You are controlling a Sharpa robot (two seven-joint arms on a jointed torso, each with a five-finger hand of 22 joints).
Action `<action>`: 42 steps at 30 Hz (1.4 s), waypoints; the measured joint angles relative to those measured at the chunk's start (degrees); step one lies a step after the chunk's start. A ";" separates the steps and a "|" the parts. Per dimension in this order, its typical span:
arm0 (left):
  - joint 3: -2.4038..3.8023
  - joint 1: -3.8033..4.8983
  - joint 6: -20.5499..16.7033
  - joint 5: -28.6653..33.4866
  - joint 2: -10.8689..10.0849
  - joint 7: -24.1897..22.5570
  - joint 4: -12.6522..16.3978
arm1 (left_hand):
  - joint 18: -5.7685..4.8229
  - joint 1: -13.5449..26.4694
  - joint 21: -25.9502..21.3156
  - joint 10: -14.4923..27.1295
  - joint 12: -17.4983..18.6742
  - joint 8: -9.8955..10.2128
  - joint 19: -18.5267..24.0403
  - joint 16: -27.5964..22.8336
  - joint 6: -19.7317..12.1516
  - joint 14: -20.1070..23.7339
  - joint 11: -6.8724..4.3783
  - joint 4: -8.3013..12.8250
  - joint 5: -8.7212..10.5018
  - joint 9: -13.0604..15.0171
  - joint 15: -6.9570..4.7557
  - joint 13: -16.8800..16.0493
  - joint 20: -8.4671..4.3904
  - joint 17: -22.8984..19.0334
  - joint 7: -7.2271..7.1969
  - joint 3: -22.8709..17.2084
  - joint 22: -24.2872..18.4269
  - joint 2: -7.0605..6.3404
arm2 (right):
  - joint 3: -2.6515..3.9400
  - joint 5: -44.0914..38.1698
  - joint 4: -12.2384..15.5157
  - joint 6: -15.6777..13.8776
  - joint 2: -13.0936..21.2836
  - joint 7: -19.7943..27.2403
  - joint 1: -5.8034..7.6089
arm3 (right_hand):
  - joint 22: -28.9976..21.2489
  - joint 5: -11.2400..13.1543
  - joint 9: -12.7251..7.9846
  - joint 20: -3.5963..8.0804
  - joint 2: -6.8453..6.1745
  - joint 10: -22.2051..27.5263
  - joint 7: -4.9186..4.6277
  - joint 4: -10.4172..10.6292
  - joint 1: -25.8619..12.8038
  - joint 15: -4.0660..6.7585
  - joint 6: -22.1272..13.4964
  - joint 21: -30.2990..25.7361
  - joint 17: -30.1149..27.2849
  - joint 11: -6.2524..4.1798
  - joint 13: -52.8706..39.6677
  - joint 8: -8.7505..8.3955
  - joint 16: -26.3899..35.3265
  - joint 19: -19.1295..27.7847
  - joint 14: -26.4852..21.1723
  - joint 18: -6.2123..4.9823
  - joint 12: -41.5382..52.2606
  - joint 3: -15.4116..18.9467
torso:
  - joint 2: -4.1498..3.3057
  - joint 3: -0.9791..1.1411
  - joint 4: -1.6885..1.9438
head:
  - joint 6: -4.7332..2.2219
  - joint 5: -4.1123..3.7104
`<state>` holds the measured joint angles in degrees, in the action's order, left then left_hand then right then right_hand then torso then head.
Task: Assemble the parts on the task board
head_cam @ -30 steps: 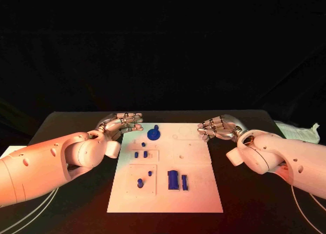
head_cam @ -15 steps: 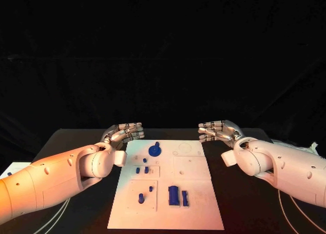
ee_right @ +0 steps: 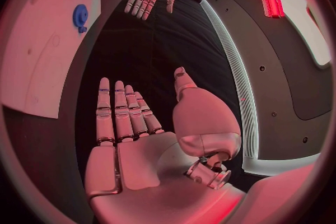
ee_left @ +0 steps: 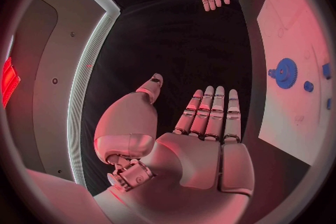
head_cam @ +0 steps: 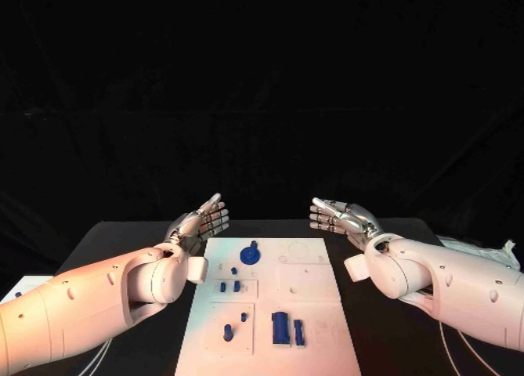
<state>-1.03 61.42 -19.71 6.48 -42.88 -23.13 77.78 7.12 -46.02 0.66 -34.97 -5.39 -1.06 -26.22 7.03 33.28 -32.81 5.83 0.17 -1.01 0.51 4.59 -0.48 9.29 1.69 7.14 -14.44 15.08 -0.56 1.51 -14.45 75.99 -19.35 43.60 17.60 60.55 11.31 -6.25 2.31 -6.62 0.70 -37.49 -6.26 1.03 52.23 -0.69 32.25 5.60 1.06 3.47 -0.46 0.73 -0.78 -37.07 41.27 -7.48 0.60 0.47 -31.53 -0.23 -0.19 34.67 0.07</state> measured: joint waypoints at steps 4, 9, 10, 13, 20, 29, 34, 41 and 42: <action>0.34 -0.48 -5.14 -1.04 -0.70 -0.90 4.40 | -0.87 7.45 -0.30 5.66 2.48 0.46 4.22 -1.11 -5.39 5.30 -2.15 -0.07 0.42 -0.25 -2.29 0.21 -1.53 -0.86 -1.17 2.38 -2.45 0.29 | -0.59 2.84 5.02 -5.11 0.39 2.08 -0.11 | -1.85 1.44 -1.17 1.07 -0.34 6.09 1.40 -0.25 -8.47 0.35 -5.24 -2.45 -0.54 -1.78 0.23 -0.33 0.35 6.01 -6.71 0.88 0.00 -0.25 | 0.21 0.15 0.13 | -0.24 -0.06; 0.72 -0.90 -12.11 -2.55 -1.30 -2.31 8.83 | -1.41 14.47 -0.31 10.99 4.09 0.68 8.25 -3.43 -10.51 10.33 -4.17 -0.16 0.65 -0.32 -3.57 0.34 -2.96 -1.33 -3.26 4.54 -4.74 0.45 | -1.14 6.93 10.09 -12.18 0.72 5.23 -0.26 | -3.58 4.00 -1.80 3.78 -0.55 11.90 4.00 -0.58 -16.49 0.52 -10.17 -4.18 -0.80 -2.74 0.31 -0.33 0.44 11.71 -13.04 1.79 -0.23 -0.25 | 0.30 0.21 0.17 | -0.29 -0.07; 0.76 -0.96 -13.24 -2.82 -1.40 -2.57 9.37 | -1.79 15.77 -0.31 11.99 4.28 0.68 8.97 -3.97 -11.40 11.28 -4.42 -0.15 0.65 -0.34 -3.71 0.35 -3.21 -1.38 -3.87 4.97 -5.18 0.46 | -1.20 7.57 10.69 -13.30 0.77 5.75 -0.28 | -3.87 4.34 -1.87 4.16 -0.57 12.88 4.32 -0.58 -17.88 0.57 -11.03 -4.40 -0.82 -2.84 0.32 -0.33 0.44 12.72 -14.13 2.65 -0.23 -0.25 | 0.31 0.22 0.17 | -0.29 -0.07; 0.87 -1.11 -16.90 -3.67 -1.68 -3.40 10.90 | -3.88 19.55 -0.31 14.86 4.63 0.68 11.11 -5.24 -14.14 13.99 -5.02 -0.18 0.65 -0.40 -4.08 0.38 -4.23 -1.45 -5.20 6.14 -6.40 0.51 | -1.40 9.77 12.53 -17.07 0.98 7.44 -0.32 | -4.83 5.15 -2.04 5.21 -0.61 16.01 5.14 -0.73 -22.26 0.60 -13.76 -4.79 -0.89 -3.10 0.37 -0.33 0.44 15.82 -17.61 4.47 -0.23 -0.41 | 0.34 0.22 0.19 | -0.29 -0.07; 0.96 -1.20 -21.70 -4.97 -1.84 -4.69 12.00 | -5.34 26.12 -0.31 19.86 5.00 0.68 14.67 -6.38 -18.91 18.65 -5.55 -0.26 0.64 -0.44 -4.44 0.41 -7.78 -1.55 -6.55 8.08 -8.57 0.56 | -1.52 12.75 13.84 -22.14 1.08 9.76 -0.37 | -7.56 5.74 -2.17 6.19 -0.66 21.37 5.88 -0.73 -29.73 0.68 -18.37 -5.17 -0.98 -3.36 0.39 -0.33 0.44 21.10 -23.49 6.25 -0.23 -0.41 | 0.34 0.24 0.19 | -0.30 -0.07; 0.96 -1.20 -23.48 -5.57 -1.86 -5.31 12.01 | -6.26 32.34 -0.31 24.58 5.00 0.68 18.19 -6.65 -23.41 23.10 -5.76 -0.18 0.64 -0.44 -4.56 0.42 -9.04 -1.62 -6.98 12.10 -12.48 0.55 | -1.52 14.10 13.86 -24.01 1.11 10.82 -0.37 | -10.48 5.96 -2.24 6.51 -0.67 26.48 6.17 -0.73 -36.79 0.68 -22.77 -5.17 -0.99 -3.44 0.38 -0.54 0.44 26.12 -29.14 6.25 -0.23 -0.41 | 0.35 0.24 0.19 | -0.30 -0.07; 0.96 -1.20 -23.88 -5.70 -1.86 -5.45 12.02 | -6.26 34.81 -0.31 26.51 5.01 0.68 19.71 -6.65 -25.10 24.92 -5.81 -0.24 0.64 -0.43 -4.59 0.41 -9.13 -1.62 -7.19 13.29 -13.95 0.56 | -1.52 14.41 13.86 -24.44 1.11 11.07 -0.37 | -10.93 5.95 -2.25 6.52 -0.69 28.55 6.24 -0.73 -39.62 0.70 -24.53 -5.39 -0.98 -3.44 0.38 -0.54 0.44 28.17 -31.38 6.25 -0.23 -0.41 | 0.35 0.23 0.19 | -0.30 -0.07; 0.96 -1.21 -24.11 -5.78 -1.86 -5.54 12.02 | -6.27 37.57 -0.30 28.53 5.01 0.68 22.19 -6.65 -27.07 26.74 -5.83 -0.17 0.64 -0.43 -4.60 0.41 -9.29 -1.62 -7.16 13.82 -14.74 0.50 | -1.52 14.61 13.87 -24.73 1.11 11.23 -0.37 | -11.16 5.95 -2.24 6.75 -0.67 30.59 6.26 -0.73 -42.68 0.72 -26.33 -5.39 -0.97 -3.55 0.37 -0.54 0.44 30.27 -33.85 7.13 -0.23 -0.40 | 0.35 0.23 0.19 | -0.30 -0.07; 0.96 -1.21 -24.12 -5.79 -1.86 -5.55 12.02 | -6.26 37.85 -0.31 28.78 5.00 0.68 22.75 -6.65 -27.32 26.74 -5.81 -0.17 0.64 -0.42 -4.59 0.41 -9.27 -1.62 -7.17 13.82 -14.78 0.63 | -1.52 14.63 13.87 -24.75 1.11 11.25 -0.37 | -11.17 5.95 -2.24 6.58 -0.72 30.96 6.26 -0.73 -43.17 0.57 -26.33 -5.39 -0.97 -3.54 0.37 -0.54 0.44 30.49 -34.13 7.13 -0.23 -0.41 | 0.35 0.23 0.19 | -0.30 -0.07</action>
<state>-0.06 60.21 -43.84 0.69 -44.74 -28.68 89.80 0.86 -8.17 0.35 -6.19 -0.39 -0.38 -3.47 0.38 5.96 -6.07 0.02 0.00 -0.37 0.08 -0.01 -0.07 0.02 0.08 -0.03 -0.62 0.30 0.07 -0.01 0.19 89.86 -44.11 44.71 28.85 60.18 0.14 -0.30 0.07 -0.04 -0.02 -6.53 0.01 0.30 9.06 -0.11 5.92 0.21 0.09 -0.08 -0.10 0.19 -0.35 -6.58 7.13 -0.35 0.38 0.06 -31.18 0.00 0.00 34.37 0.00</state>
